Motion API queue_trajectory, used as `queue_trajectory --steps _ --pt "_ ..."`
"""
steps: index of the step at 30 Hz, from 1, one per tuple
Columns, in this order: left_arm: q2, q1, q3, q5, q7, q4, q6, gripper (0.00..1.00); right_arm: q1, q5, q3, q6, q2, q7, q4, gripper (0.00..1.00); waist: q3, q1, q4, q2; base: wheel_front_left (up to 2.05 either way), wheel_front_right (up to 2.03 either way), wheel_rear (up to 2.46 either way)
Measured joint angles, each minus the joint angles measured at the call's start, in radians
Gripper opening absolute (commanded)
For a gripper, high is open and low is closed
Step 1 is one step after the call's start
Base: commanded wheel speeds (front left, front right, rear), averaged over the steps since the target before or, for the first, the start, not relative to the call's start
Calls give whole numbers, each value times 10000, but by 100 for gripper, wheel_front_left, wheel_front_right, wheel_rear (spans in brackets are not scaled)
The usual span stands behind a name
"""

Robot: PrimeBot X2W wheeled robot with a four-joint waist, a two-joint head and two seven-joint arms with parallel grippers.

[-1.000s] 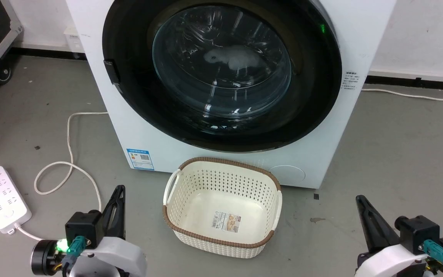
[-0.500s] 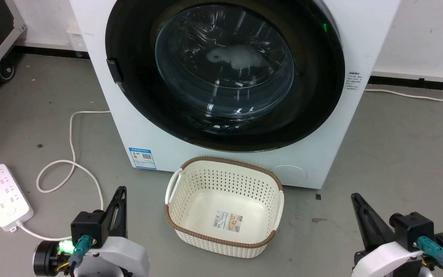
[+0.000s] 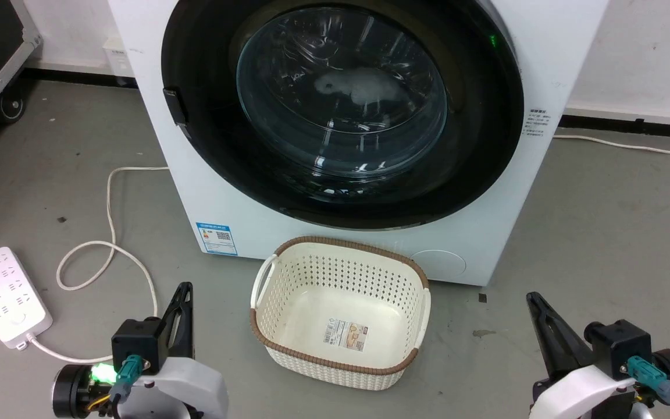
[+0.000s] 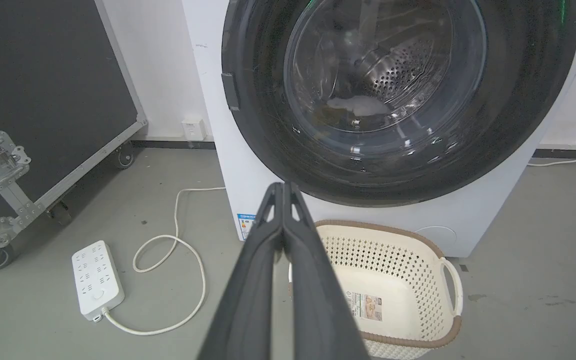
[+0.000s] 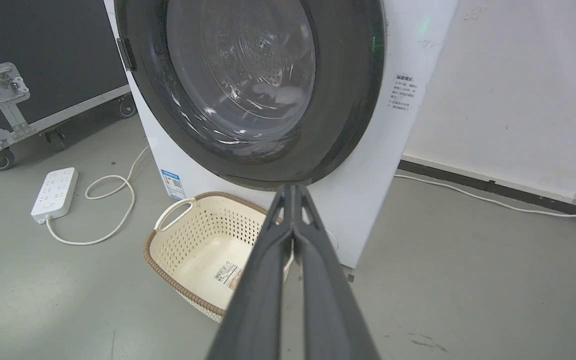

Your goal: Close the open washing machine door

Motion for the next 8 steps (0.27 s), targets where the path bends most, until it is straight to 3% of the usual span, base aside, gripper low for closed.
queue_trajectory --steps 8 --pt "-4 0 13 0 0 -2 0 0 0 0 6 0 0 0 -2 0 0 0 0 0 0 0 0"
